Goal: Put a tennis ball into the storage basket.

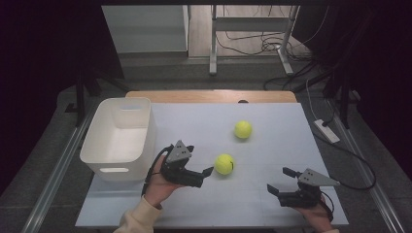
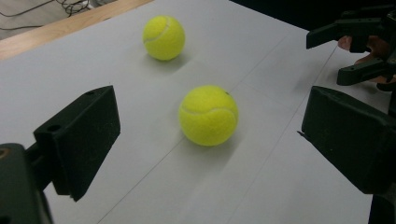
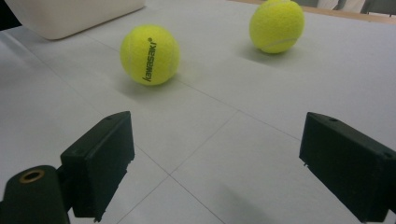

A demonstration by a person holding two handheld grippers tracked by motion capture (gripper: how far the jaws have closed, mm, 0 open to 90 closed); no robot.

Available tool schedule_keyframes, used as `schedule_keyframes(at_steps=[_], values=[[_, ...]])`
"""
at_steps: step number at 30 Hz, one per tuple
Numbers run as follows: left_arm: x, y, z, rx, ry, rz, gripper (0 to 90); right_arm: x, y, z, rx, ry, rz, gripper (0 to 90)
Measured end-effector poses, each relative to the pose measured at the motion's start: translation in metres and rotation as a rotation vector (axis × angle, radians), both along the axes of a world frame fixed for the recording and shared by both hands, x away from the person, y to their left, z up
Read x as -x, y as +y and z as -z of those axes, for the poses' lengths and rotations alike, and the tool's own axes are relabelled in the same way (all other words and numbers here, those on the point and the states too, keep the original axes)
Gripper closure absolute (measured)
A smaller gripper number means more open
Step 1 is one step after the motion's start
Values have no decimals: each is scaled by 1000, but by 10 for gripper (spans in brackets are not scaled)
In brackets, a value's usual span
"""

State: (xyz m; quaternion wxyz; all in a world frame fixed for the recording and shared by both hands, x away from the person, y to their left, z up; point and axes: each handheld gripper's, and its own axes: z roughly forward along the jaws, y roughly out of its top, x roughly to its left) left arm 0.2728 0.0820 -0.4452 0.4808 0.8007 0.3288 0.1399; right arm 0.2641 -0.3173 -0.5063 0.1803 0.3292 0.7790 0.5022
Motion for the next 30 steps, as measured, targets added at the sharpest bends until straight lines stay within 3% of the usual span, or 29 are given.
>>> schedule_keyframes(at_steps=[30], values=[[-17,-31,4,-19,28,69,57,0,-1,1,9,-1,0,100]])
